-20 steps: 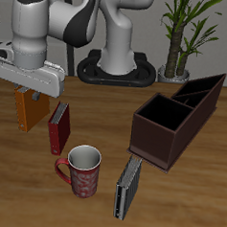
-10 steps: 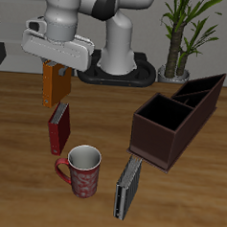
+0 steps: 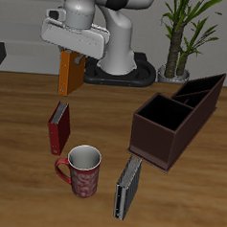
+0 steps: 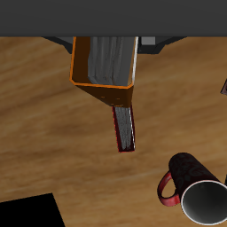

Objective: Place the orange book into the left desk caddy's left compartment and place the striped book into the left desk caddy's right compartment and place the red book into the left desk caddy's right compartment

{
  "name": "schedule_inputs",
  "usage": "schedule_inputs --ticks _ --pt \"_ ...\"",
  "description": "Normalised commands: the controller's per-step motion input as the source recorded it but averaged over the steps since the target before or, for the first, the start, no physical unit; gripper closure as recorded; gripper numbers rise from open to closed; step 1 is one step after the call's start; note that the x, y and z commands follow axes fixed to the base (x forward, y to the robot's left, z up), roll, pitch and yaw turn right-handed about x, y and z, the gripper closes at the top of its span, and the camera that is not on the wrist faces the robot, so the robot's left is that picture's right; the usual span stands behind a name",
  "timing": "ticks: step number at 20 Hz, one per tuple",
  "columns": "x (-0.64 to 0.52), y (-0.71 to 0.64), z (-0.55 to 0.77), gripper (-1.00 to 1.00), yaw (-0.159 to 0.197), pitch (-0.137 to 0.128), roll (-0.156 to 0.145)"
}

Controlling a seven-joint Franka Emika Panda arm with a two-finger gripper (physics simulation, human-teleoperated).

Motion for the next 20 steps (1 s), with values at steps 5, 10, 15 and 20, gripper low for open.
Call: schedule_inputs --ticks 5,10,15,20 --pt "-0.43 0.19 -0.05 1.0 -0.057 -0.019 0.02" --pt "-0.51 0.3 -0.03 1.0 -0.052 -0.043 0.042" --pt "-0.42 0.37 -0.03 1.0 -0.047 -0.037 0.05" --pt "-0.36 0.35 -0.22 1.0 -0.059 -0.008 0.051"
